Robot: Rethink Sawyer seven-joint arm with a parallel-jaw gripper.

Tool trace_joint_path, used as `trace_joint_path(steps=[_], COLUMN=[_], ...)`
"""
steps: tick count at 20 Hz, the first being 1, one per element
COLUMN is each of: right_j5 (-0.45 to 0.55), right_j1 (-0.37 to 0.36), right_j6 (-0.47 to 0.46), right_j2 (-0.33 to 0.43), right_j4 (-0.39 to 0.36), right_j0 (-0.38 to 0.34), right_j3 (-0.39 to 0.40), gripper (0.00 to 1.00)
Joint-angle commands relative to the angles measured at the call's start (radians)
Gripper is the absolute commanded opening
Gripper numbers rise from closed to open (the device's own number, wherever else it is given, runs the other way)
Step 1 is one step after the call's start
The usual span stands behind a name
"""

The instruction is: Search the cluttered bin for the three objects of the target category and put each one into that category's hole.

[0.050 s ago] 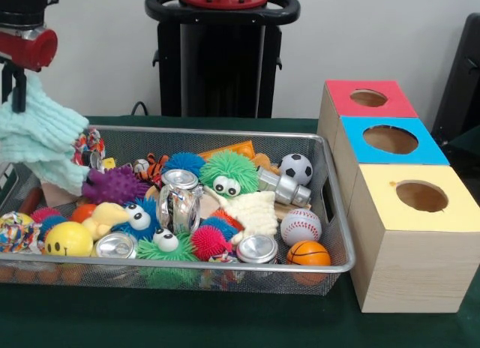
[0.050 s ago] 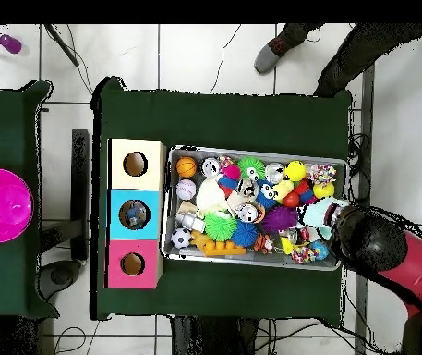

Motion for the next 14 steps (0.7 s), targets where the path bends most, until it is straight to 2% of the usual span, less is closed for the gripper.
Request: trace_joint_path(steps=[1, 2, 5, 7, 9, 12, 14], right_j5=[0.186, 0.212, 0.442, 0.6, 0.685, 0.737, 0.838], right_j1=[-0.001, 0.002, -0.003, -0.012, -0.019, -0.027, -0.017], right_j6=[-0.095, -0.086, -0.139, -0.176, -0.182, -0.163, -0.16], right_j2=[0.148, 0.154, 0.186, 0.199, 0.192, 0.187, 0.188], right_j4=[0.003, 0.016, 0.037, 0.023, -0.008, -0.043, -0.068], right_j0=[-0.035, -0.038, -0.056, -0.06, -0.043, -0.022, -0.008], right_j3=[-0.028, -0.042, -0.132, -0.199, -0.262, -0.322, -0.392], gripper=[0.0, 0.0, 0.0, 0.0, 0.0, 0.0, 0.0])
